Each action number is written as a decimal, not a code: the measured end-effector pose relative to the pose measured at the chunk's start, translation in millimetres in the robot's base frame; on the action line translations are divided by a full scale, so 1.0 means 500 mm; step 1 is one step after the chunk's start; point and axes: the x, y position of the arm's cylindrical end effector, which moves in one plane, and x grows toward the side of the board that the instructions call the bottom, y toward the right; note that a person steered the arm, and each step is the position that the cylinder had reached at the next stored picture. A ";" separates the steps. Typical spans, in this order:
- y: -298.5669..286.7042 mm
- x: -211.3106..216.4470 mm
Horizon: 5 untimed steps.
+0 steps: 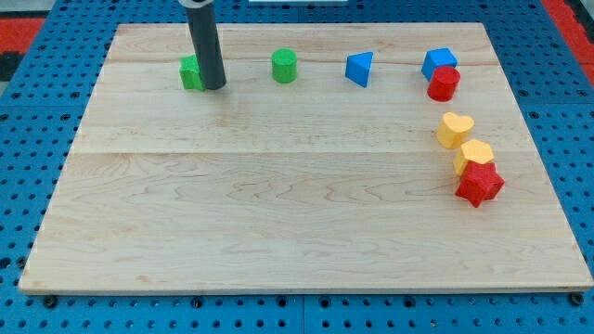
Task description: Keep the green star to the left of the green circle
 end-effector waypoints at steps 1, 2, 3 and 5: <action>0.006 -0.010; 0.103 0.047; 0.300 0.070; 0.601 0.123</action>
